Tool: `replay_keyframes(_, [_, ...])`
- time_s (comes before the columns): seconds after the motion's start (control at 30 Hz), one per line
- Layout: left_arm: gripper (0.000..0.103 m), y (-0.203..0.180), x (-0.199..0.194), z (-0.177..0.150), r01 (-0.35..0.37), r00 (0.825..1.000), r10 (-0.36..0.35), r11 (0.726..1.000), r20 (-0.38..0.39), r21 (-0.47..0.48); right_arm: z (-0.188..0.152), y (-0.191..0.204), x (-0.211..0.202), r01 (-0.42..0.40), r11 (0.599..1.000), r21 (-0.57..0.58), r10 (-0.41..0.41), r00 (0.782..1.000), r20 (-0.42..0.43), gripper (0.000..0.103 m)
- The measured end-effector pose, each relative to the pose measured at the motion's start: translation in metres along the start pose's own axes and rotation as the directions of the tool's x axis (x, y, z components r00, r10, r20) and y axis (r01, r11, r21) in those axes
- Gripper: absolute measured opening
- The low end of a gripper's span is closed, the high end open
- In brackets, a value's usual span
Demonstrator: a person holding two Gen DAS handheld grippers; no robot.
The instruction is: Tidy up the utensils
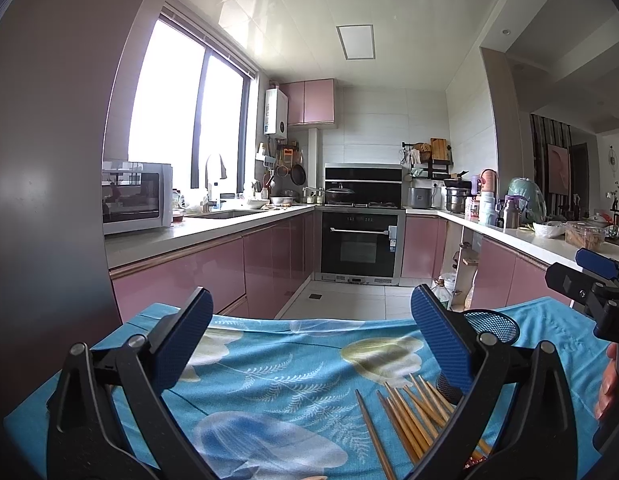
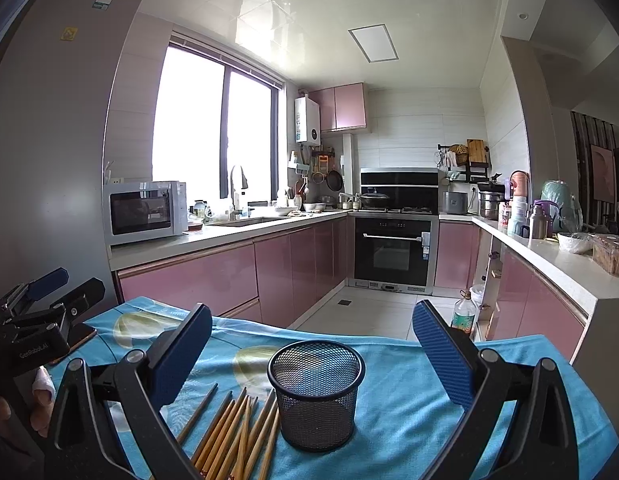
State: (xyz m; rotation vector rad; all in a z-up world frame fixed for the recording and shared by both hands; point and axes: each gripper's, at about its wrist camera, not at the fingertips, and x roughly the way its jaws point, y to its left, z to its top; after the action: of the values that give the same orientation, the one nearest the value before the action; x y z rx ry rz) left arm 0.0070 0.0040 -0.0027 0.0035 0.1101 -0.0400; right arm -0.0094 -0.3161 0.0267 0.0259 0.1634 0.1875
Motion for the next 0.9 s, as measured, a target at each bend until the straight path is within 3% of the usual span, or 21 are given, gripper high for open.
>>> replay_keyframes(0.33, [0.098, -0.003, 0.001, -0.001, 0.025, 0.999, -0.025, 1.0, -0.023, 0.015, -0.003, -0.002, 0.001, -0.007, 1.0, -0.001, 0.007, 1.0, -0.021, 0.097])
replay_keyframes(0.53, [0.097, -0.011, 0.014, -0.009, 0.066, 0.991, -0.057, 0.995, -0.124, 0.07, -0.015, 0.005, 0.006, -0.108, 0.993, -0.041, 0.1, 0.983, -0.157, 0.097])
replay_keyframes(0.7, [0.088, -0.018, 0.035, -0.025, 0.122, 0.959, -0.086, 0.986, -0.27, 0.117, -0.036, 0.008, 0.02, -0.166, 0.985, -0.043, 0.143, 0.932, -0.334, 0.08])
replay_keyframes(0.73, [0.082, -0.02, 0.04, -0.03, 0.139, 0.948, -0.096, 0.983, -0.303, 0.122, -0.042, 0.007, 0.026, -0.167, 0.985, -0.037, 0.141, 0.916, -0.376, 0.074])
replay_keyframes(0.77, [0.08, -0.022, 0.044, -0.033, 0.155, 0.938, -0.106, 0.98, -0.331, 0.125, -0.048, 0.006, 0.032, -0.172, 0.985, -0.031, 0.144, 0.899, -0.414, 0.063])
replay_keyframes(0.87, [0.077, -0.027, 0.058, -0.048, 0.194, 0.902, -0.124, 0.972, -0.413, 0.132, -0.07, 0.005, 0.052, -0.169, 0.986, 0.009, 0.149, 0.843, -0.517, 0.041])
replay_keyframes(0.9, [0.076, -0.03, 0.063, -0.055, 0.204, 0.89, -0.128, 0.97, -0.437, 0.132, -0.076, 0.005, 0.059, -0.169, 0.985, 0.026, 0.156, 0.821, -0.549, 0.039])
